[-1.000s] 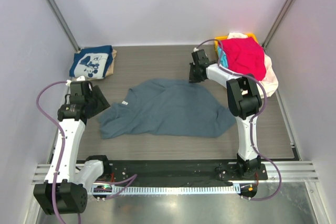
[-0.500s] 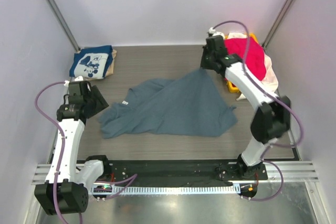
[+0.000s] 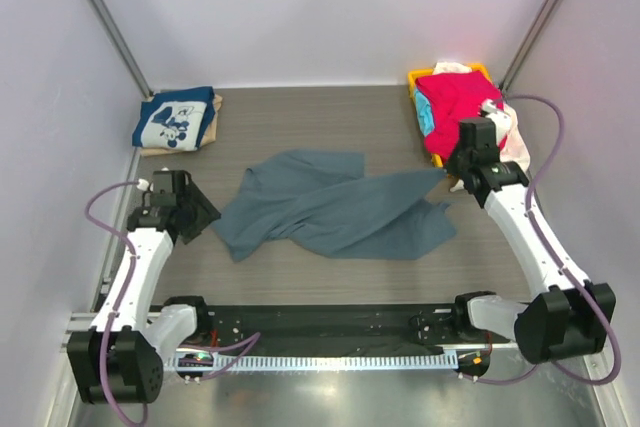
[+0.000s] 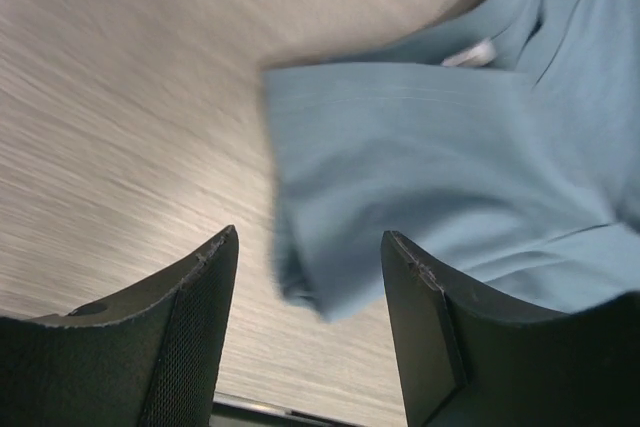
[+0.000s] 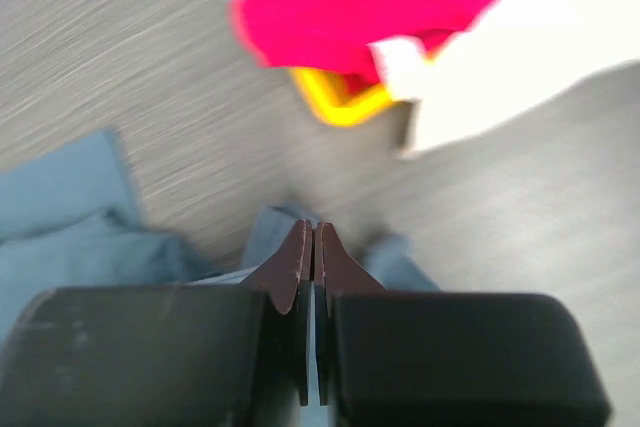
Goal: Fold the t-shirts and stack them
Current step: Flatten the tshirt out
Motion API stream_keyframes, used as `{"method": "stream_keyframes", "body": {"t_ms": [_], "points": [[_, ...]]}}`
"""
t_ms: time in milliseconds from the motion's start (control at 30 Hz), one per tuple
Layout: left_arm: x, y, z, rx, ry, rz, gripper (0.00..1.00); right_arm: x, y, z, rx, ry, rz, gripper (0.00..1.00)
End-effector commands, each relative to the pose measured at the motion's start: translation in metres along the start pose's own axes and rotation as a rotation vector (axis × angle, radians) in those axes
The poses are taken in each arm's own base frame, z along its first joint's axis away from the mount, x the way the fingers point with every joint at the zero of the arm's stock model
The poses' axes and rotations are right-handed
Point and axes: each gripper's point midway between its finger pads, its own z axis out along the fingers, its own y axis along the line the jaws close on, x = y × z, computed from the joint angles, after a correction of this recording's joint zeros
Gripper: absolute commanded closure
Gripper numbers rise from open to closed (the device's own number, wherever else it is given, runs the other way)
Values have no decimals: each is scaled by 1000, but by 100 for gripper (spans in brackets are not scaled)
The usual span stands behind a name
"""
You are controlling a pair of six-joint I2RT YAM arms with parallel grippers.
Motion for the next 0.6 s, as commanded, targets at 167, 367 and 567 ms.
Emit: {"method": "stream_keyframes", "body": {"t_ms": [167,367,567], "points": [[27,-1,31,-19,-30,-32,38,-23,-23,-13,28,-97,117,99],[32,-14,56,69,-43,-50,34,-16,-13,-8,-22,-60,107,99],[35,-27,75,114,-23,-46,36,-11,-10,-5,-40,-47,101,99]]}}
